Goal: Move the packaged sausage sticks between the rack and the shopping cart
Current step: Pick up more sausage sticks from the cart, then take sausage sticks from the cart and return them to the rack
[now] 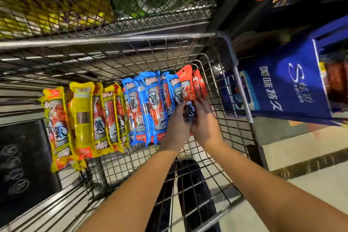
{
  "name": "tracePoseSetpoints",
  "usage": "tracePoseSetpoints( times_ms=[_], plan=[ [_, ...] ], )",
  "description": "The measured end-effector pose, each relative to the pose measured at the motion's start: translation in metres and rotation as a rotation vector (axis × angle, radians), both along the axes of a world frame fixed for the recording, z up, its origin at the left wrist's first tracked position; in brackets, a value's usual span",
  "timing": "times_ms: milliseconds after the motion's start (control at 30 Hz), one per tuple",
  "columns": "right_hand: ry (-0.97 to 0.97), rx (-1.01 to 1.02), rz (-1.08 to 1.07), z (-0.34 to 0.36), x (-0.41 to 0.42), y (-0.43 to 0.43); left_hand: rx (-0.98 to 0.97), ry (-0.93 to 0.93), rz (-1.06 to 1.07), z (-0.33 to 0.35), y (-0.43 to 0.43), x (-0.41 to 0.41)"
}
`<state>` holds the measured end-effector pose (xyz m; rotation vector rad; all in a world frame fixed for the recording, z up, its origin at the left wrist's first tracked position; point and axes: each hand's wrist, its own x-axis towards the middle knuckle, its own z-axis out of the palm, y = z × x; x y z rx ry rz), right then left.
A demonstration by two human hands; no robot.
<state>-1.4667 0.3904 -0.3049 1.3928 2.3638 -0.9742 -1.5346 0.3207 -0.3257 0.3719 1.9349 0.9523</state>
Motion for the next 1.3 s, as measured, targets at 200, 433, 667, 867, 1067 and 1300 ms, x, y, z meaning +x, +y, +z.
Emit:
tracePoseSetpoints(
  times_ms=[200, 433, 667, 867, 1067, 1300],
  plan=[
    [0.011, -0.077, -0.003, 0.018, -0.001, 0.006, -0.031, -0.111, 0.043, 0.007, 0.0, -0.008],
    [0.04, -0.17, -0.19, 0.088, 0.019, 0.009, -0.169, -0.065, -0.081, 0.062, -0.019, -0.027],
    [0.03, -0.188, -0.355, 0.208, 0.063, -0.002, -0.086, -0.121, -0.141, 0.171, -0.062, -0.043],
    [0.092, -0.188, -0.641, 0.295, 0.158, -0.033, -0.041, -0.098, -0.18, 0.256, -0.091, -0.05],
    [0.128, -0.225, -0.999, 0.317, 0.257, -0.087, -0.212, -0.104, -0.357, 0.294, -0.1, -0.01],
    [0.112, -0.34, -1.291, 0.307, 0.381, -0.153, -0.292, -0.107, -0.649, 0.309, -0.055, 0.097]
  ],
)
